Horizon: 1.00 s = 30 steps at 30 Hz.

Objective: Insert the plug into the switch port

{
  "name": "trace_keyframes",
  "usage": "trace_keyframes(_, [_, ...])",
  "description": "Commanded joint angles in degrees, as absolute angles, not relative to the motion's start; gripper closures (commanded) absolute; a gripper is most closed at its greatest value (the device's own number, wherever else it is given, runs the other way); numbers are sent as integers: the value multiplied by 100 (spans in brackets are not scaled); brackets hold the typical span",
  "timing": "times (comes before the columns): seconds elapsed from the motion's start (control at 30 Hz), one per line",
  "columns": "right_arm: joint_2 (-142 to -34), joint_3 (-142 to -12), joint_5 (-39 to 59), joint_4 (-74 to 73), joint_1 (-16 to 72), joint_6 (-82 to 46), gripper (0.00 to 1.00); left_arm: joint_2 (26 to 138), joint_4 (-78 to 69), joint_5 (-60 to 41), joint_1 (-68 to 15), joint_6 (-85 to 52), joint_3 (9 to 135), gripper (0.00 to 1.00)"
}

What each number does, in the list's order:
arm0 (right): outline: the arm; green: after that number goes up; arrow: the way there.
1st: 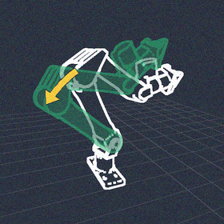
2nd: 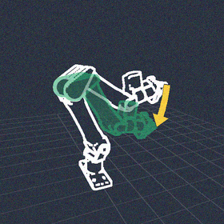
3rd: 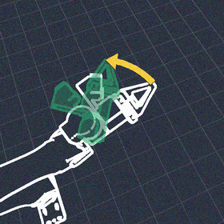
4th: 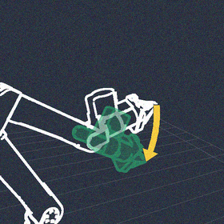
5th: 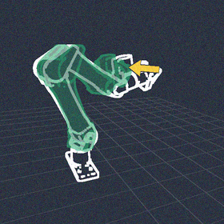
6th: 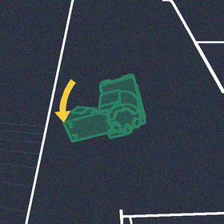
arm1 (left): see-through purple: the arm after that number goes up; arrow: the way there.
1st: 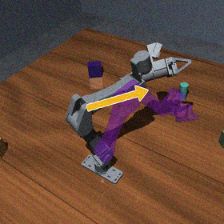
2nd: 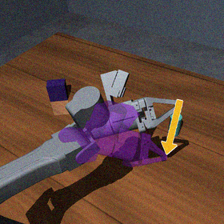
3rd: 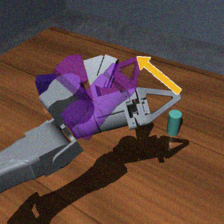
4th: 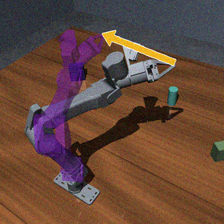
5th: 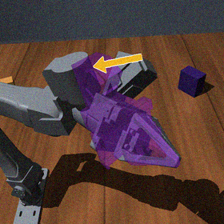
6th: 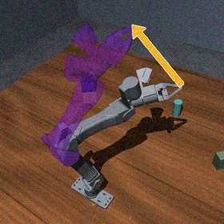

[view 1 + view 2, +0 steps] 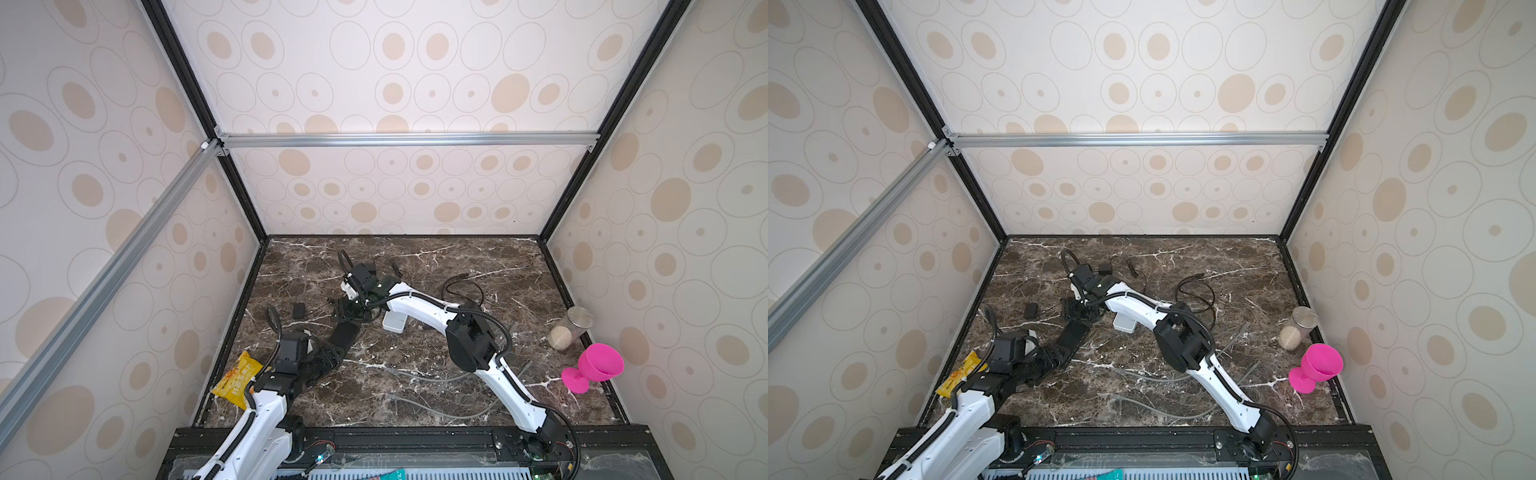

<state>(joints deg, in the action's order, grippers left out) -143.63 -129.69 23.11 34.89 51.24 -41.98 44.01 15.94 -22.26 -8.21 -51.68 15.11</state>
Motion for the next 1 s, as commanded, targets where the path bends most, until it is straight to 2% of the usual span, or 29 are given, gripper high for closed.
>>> trace_keyframes(0.0, [-14194, -13313, 2367, 4016, 4922, -3894, 37, 4201, 1336, -2344, -905, -5395, 1522, 26])
trace_keyframes(0.13, [-13341, -12235, 2154, 3771, 4489, -3584, 35, 4078, 1332, -2321, -941, -5463, 1448, 26])
trace_keyframes(0.33, [-11766, -9778, 2130, 2820, 4038, -3511, 35, 3950, 1505, -2254, -967, -5460, 1540, 26])
trace_keyframes(0.47, [-11184, -8731, 2059, 2667, 4042, -3477, 36, 4081, 1714, -1987, -967, -5120, 2176, 25])
trace_keyframes(0.53, [-10750, -8028, 2043, 2281, 4052, -3590, 36, 4491, 1806, -1990, -965, -4637, 2723, 20])
trace_keyframes(0.6, [-10256, -7270, 2080, 1821, 4064, -3625, 36, 5099, 2145, -2024, -984, -3809, 3375, 2])
trace_keyframes(0.73, [-9560, -6455, 1916, 1835, 4077, -3388, 36, 6271, 2882, -1535, -1033, -2951, 4477, 2])
trace_keyframes(0.83, [-9108, -5992, 1669, 2029, 4079, -3097, 36, 7077, 2832, -1399, -1138, -2711, 4748, 2])
trace_keyframes(0.97, [-8558, -5470, 1398, 2143, 4069, -2918, 35, 8089, 3052, -540, -1514, -2234, 5138, 2])
